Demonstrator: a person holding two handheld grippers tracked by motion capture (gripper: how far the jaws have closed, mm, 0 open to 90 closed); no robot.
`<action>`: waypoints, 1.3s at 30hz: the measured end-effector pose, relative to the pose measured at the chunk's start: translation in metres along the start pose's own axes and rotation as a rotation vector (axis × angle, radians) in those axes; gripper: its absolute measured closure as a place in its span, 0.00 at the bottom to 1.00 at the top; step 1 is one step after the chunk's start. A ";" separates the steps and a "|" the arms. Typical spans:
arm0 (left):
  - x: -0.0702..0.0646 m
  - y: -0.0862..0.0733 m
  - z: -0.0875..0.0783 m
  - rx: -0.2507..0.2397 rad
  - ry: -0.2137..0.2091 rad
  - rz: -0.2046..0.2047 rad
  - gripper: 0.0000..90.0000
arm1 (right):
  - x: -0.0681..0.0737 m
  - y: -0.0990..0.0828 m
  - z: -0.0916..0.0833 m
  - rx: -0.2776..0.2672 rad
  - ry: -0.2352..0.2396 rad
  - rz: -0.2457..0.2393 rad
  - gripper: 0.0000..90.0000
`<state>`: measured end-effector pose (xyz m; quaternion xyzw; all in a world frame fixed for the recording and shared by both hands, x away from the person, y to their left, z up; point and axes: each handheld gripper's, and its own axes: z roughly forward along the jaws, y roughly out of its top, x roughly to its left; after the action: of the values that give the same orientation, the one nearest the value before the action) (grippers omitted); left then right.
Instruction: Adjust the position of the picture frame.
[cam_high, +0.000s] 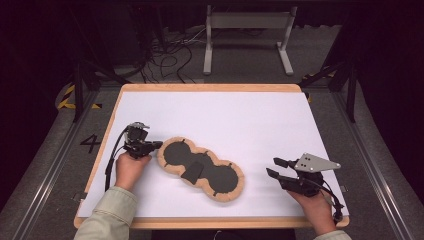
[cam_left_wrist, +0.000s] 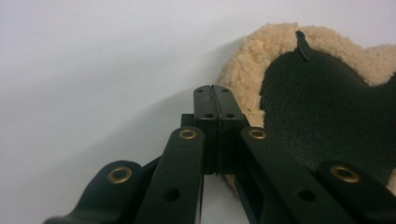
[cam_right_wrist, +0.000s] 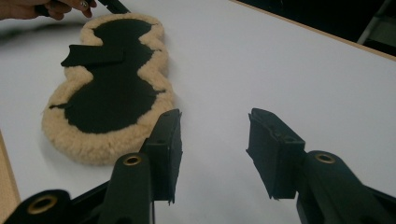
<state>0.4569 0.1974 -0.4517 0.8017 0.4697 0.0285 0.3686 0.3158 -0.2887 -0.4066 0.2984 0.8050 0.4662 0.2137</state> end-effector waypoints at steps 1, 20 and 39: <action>-0.004 0.000 0.002 0.002 -0.014 0.004 1.00 | 0.001 0.000 0.000 0.001 0.001 -0.003 0.61; -0.041 0.000 0.005 0.030 -0.061 0.111 0.89 | 0.064 0.009 0.028 0.146 0.247 -0.095 1.00; -0.025 -0.003 -0.001 0.004 -0.009 0.068 0.83 | 0.107 0.010 0.070 0.302 0.355 -0.089 1.00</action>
<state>0.4401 0.1795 -0.4451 0.8180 0.4407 0.0365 0.3678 0.2836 -0.1686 -0.4382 0.2045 0.9030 0.3756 0.0421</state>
